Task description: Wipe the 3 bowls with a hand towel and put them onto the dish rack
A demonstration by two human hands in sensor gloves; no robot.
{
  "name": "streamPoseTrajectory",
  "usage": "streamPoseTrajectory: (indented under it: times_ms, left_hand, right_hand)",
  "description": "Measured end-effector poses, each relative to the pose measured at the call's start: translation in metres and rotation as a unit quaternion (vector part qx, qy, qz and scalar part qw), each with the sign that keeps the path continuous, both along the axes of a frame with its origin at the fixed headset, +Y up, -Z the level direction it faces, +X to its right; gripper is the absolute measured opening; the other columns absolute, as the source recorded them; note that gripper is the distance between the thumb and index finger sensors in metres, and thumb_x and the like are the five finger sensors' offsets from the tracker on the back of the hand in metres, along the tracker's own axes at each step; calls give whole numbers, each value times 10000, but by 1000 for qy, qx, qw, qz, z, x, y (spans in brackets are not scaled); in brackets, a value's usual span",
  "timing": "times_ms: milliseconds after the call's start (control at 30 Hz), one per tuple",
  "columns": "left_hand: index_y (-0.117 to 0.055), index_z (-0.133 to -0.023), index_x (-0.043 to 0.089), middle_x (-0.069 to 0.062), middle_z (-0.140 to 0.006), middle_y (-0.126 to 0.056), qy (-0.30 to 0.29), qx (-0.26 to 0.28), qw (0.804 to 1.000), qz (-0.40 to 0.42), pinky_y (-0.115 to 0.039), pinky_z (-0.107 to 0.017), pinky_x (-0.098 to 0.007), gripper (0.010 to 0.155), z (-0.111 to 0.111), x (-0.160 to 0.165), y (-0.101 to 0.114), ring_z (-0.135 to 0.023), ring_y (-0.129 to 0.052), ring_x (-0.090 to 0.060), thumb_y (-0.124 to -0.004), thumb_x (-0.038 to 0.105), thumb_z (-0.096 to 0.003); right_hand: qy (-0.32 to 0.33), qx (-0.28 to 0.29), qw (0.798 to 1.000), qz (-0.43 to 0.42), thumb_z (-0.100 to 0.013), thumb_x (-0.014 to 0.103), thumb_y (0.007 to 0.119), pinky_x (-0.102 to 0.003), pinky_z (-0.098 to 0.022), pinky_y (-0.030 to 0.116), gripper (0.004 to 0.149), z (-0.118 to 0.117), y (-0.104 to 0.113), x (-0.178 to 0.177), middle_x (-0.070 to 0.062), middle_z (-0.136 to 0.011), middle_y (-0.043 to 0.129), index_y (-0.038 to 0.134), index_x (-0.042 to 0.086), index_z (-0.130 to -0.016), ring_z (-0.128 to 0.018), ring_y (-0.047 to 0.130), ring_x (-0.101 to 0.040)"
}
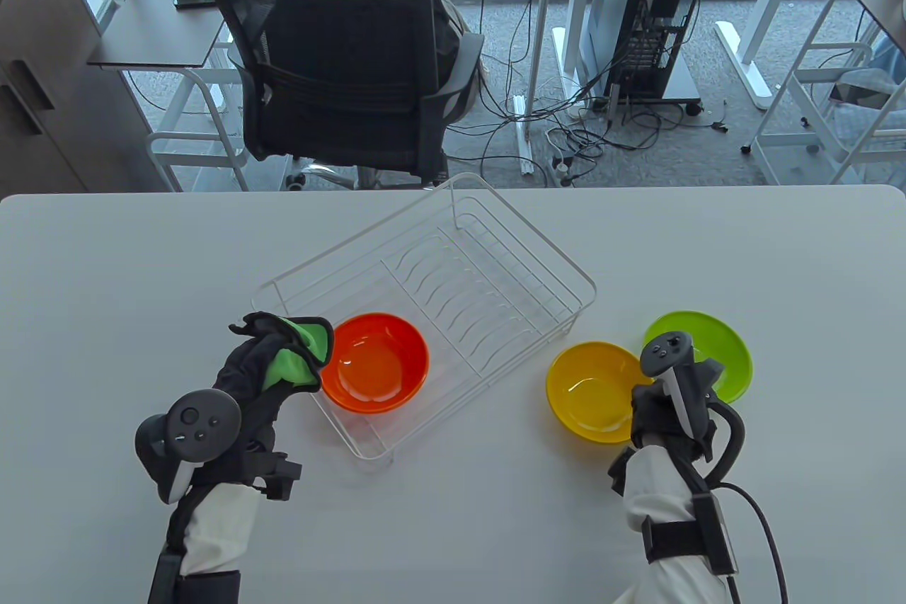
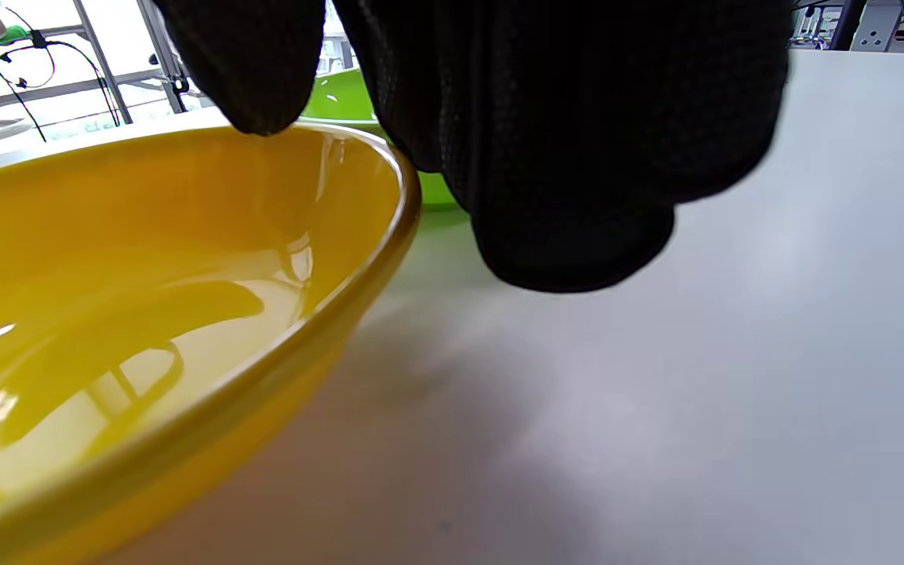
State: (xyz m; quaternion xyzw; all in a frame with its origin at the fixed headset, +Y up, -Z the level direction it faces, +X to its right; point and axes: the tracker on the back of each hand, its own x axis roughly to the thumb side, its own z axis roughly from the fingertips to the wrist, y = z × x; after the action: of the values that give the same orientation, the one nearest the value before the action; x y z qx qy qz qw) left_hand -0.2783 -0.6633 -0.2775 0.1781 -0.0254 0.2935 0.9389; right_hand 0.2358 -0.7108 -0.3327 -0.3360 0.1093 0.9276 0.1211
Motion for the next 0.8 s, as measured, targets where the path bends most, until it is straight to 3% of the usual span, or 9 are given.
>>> streamPoseTrajectory:
  times_ms: [333, 800]
  left_hand:
    - [-733, -1009, 215, -265, -994, -789, -4, -6, 1000, -7, -907, -471, -363, 528, -1, 2, -1, -767, -920, -442, -844, 304, -501]
    - [-734, -1009, 212, -267, -992, -791, -12, -15, 1000, -19, -908, -470, -362, 527, -2, 6, -3, -767, -921, -440, -844, 303, -501]
  right_hand:
    - [-10, -49, 998, -26, -458, 373, 827, -428, -306, 889, 581, -3, -20, 3, -267, -682, 901, 806, -31, -876, -428, 1066, -318]
    - [-5, -48, 999, -19, -454, 321, 834, -398, -292, 901, 530, -5, -28, 3, -221, -653, 920, 803, -6, -870, -400, 1076, -270]
